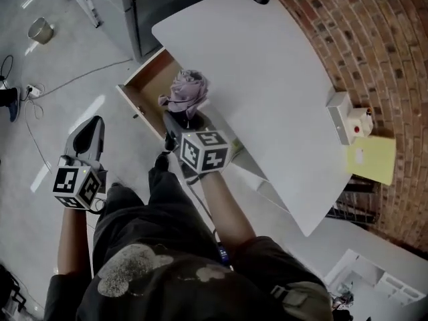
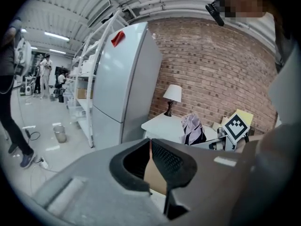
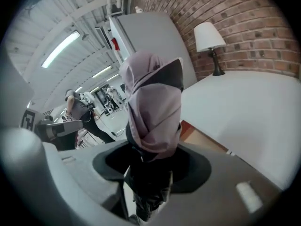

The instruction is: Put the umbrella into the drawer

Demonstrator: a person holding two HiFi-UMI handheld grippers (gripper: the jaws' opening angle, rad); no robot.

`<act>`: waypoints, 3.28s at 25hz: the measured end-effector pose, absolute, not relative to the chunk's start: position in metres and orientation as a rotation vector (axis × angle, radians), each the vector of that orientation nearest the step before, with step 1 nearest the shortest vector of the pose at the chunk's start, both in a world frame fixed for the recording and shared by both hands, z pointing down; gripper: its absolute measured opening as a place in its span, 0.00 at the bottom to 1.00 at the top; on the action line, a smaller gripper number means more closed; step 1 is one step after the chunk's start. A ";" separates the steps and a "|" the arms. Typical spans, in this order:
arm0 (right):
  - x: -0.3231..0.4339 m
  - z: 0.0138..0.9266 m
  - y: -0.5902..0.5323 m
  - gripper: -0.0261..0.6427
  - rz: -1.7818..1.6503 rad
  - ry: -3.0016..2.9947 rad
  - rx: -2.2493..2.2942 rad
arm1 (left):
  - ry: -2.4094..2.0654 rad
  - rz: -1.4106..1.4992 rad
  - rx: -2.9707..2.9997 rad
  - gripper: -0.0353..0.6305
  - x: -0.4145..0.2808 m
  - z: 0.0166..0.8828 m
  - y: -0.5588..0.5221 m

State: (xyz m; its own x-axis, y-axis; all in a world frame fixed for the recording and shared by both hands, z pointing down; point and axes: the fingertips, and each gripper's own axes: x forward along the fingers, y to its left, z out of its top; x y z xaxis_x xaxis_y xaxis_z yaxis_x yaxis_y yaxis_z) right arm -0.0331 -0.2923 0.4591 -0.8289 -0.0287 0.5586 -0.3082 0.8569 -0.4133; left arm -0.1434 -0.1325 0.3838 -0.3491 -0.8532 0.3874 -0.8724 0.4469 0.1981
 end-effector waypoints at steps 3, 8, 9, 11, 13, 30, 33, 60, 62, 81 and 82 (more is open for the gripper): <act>-0.061 0.478 -0.289 0.39 0.661 -2.451 0.155 | -2.299 0.021 1.345 0.09 -0.153 0.395 -0.123; -0.091 0.503 -0.290 0.39 0.621 -2.430 0.100 | -2.307 0.016 1.278 0.09 -0.161 0.406 -0.122; -0.096 0.509 -0.291 0.39 0.613 -2.429 0.108 | -2.305 0.015 1.272 0.09 -0.162 0.410 -0.122; -0.103 0.522 -0.290 0.39 0.600 -2.429 0.132 | -2.302 -0.001 1.259 0.09 -0.166 0.419 -0.120; -0.109 0.537 -0.288 0.39 0.574 -2.430 0.152 | -2.296 -0.031 1.249 0.09 -0.172 0.429 -0.119; -0.150 0.659 -0.322 0.39 0.476 -2.259 0.377 | -2.049 0.048 1.336 0.09 -0.213 0.541 -0.144; -0.148 0.678 -0.328 0.39 0.471 -2.209 0.400 | -2.029 0.105 1.384 0.09 -0.225 0.551 -0.150; -0.148 0.778 -0.365 0.40 0.469 -1.935 0.516 | -1.983 0.074 1.402 0.09 -0.263 0.583 -0.173; -0.148 0.779 -0.364 0.40 0.463 -1.934 0.525 | -1.987 0.075 1.417 0.09 -0.261 0.584 -0.171; -0.146 0.679 -0.340 0.55 0.553 -2.163 0.435 | -2.092 0.067 1.461 0.09 -0.237 0.528 -0.171; -0.146 0.669 -0.338 0.55 0.555 -2.184 0.418 | -2.117 0.067 1.463 0.09 -0.234 0.521 -0.172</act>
